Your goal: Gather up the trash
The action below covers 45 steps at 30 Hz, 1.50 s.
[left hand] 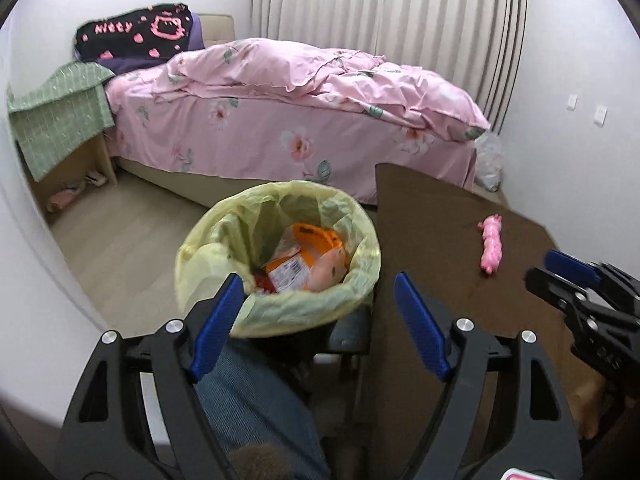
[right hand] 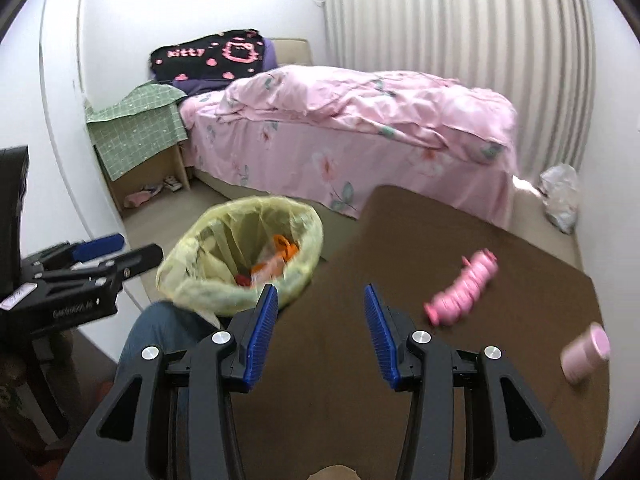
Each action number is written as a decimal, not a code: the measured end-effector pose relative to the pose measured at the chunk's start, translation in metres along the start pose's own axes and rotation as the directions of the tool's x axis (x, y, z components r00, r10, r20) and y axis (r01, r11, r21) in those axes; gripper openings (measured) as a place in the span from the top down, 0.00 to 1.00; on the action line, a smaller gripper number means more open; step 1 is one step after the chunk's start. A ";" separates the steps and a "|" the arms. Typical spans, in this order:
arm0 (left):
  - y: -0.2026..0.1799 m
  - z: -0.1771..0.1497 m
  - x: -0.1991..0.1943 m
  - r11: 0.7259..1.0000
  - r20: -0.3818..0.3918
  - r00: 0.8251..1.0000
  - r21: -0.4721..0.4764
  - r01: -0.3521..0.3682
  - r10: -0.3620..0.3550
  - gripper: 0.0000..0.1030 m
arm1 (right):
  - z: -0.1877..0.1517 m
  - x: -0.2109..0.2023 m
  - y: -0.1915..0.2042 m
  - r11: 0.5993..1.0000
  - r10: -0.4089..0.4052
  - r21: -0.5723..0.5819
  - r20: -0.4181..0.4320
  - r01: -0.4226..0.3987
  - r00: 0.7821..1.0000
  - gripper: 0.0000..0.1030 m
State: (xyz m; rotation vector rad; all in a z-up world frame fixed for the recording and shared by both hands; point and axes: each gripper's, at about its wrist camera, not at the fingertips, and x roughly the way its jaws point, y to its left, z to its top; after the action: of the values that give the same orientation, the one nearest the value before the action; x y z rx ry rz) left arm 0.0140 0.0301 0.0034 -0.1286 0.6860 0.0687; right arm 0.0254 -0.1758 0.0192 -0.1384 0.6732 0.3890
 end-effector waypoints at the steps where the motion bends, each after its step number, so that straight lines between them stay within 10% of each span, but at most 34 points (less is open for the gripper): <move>1: -0.005 -0.003 -0.006 1.000 0.000 1.000 0.019 -0.009 0.009 0.28 | -0.006 -0.008 0.000 1.000 -0.019 0.008 -0.003 0.019 1.000 0.59; 45: -0.002 -0.015 -0.037 0.999 0.001 1.000 0.050 0.003 -0.003 0.28 | -0.020 -0.043 0.014 0.996 -0.064 0.065 0.025 0.062 0.998 0.59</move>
State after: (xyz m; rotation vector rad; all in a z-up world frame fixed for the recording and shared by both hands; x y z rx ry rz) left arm -0.0235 0.0251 0.0152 -0.0812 0.6860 0.0484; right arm -0.0225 -0.1814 0.0310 -0.0930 0.6522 0.3079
